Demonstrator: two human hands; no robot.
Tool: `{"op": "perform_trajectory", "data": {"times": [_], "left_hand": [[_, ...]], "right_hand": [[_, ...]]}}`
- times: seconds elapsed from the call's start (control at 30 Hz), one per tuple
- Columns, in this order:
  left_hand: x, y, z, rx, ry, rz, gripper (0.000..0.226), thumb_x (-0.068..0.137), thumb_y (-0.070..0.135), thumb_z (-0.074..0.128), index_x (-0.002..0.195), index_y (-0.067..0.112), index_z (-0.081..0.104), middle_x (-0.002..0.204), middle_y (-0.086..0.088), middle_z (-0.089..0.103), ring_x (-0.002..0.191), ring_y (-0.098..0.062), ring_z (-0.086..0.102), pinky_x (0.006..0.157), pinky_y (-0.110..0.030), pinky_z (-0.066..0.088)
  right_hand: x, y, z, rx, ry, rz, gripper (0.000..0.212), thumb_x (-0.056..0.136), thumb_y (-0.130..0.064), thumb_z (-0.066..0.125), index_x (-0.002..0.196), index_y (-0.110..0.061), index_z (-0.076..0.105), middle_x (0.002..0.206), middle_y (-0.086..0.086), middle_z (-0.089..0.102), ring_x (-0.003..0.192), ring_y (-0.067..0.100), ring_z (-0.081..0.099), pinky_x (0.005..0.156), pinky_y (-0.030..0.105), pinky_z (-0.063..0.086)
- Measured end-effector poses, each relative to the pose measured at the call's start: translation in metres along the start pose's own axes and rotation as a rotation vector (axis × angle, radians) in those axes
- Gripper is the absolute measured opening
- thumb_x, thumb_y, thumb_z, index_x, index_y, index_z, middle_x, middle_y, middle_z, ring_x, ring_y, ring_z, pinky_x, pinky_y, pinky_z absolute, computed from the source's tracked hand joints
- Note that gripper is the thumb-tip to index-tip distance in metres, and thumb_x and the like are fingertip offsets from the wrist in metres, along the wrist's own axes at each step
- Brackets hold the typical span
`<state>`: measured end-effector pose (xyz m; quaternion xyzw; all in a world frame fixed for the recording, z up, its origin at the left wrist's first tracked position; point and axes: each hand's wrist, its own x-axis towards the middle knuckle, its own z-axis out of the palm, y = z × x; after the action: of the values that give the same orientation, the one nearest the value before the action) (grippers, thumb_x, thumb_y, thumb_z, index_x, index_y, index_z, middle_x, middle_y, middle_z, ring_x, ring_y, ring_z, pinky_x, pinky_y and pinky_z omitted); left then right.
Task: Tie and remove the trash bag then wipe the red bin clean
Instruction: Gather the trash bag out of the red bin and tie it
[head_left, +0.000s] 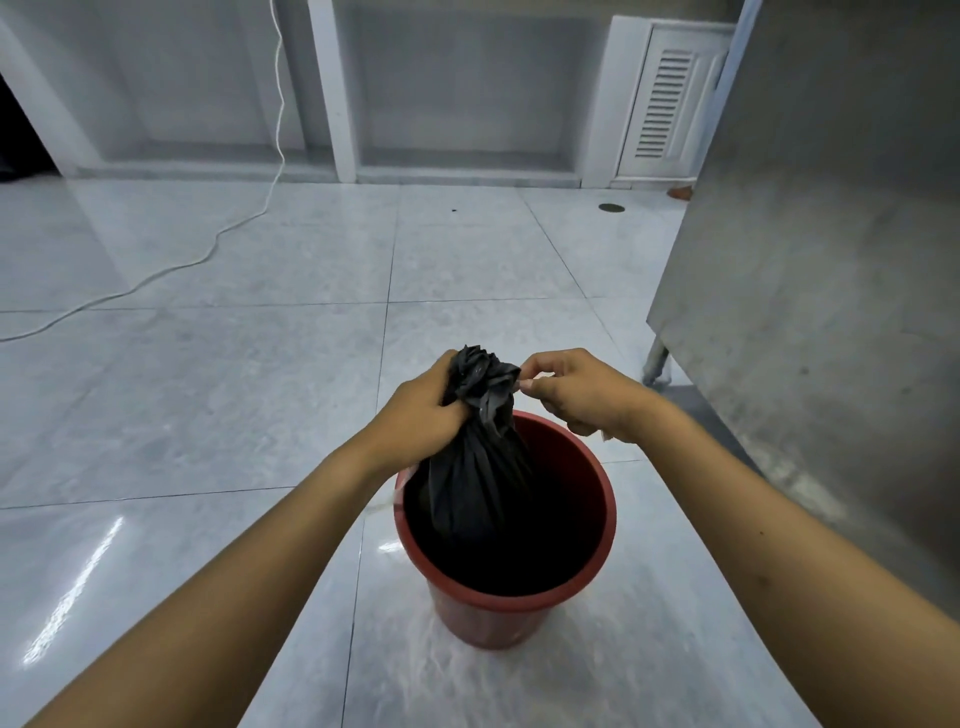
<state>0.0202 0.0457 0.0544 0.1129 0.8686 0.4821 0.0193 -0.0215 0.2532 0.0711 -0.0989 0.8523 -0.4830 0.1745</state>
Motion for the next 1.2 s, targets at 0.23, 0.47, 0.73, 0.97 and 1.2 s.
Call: {"op": "perform_trajectory", "data": {"times": [0.23, 0.47, 0.73, 0.97, 1.2], "left_hand": [[0.001, 0.002, -0.005, -0.211, -0.125, -0.172, 0.003, 0.092, 0.023, 0.058, 0.094, 0.023, 0.058, 0.062, 0.013, 0.063, 0.052, -0.002, 0.060, 0.048, -0.016, 0.047], [0.004, 0.012, -0.013, 0.316, -0.051, -0.005, 0.009, 0.085, 0.024, 0.057, 0.077, 0.023, 0.060, 0.081, 0.002, 0.066, 0.078, -0.018, 0.060, 0.064, -0.027, 0.044], [0.002, 0.016, -0.010, 0.208, -0.100, -0.104, 0.031, 0.089, 0.021, 0.047, 0.073, 0.047, 0.054, 0.081, 0.019, 0.059, 0.082, -0.011, 0.057, 0.069, -0.028, 0.049], [0.004, 0.020, -0.006, 0.369, 0.000, -0.118, 0.020, 0.091, 0.020, 0.041, 0.084, 0.036, 0.051, 0.091, 0.005, 0.063, 0.093, -0.026, 0.057, 0.075, -0.033, 0.043], [0.014, 0.021, 0.015, -0.074, 0.097, -0.418, 0.020, 0.083, 0.005, 0.038, 0.084, 0.007, 0.058, 0.057, -0.004, 0.053, 0.043, -0.017, 0.042, 0.042, -0.022, 0.030]], "right_hand": [[0.004, 0.002, 0.013, -0.064, -0.003, 0.020, 0.034, 0.096, -0.015, 0.045, 0.087, -0.037, 0.069, 0.041, -0.011, 0.032, 0.037, 0.012, 0.021, 0.040, 0.018, 0.020], [0.002, 0.000, 0.009, -0.024, 0.076, -0.004, 0.031, 0.098, -0.015, 0.048, 0.084, -0.029, 0.071, 0.051, -0.002, 0.028, 0.041, 0.013, 0.018, 0.042, 0.019, 0.017], [-0.003, -0.001, -0.003, -0.153, 0.272, -0.024, 0.025, 0.097, -0.011, 0.048, 0.089, -0.017, 0.071, 0.060, -0.013, 0.043, 0.038, -0.002, 0.034, 0.030, 0.008, 0.022], [-0.012, -0.005, -0.011, -0.419, 0.078, 0.167, 0.018, 0.091, -0.018, 0.052, 0.081, -0.023, 0.065, 0.070, -0.002, 0.051, 0.051, 0.023, 0.046, 0.050, 0.025, 0.042], [-0.030, -0.029, 0.028, -0.502, -0.261, 0.182, 0.025, 0.083, -0.006, 0.051, 0.070, -0.022, 0.065, 0.059, 0.001, 0.053, 0.046, 0.016, 0.046, 0.041, 0.019, 0.042]]}}
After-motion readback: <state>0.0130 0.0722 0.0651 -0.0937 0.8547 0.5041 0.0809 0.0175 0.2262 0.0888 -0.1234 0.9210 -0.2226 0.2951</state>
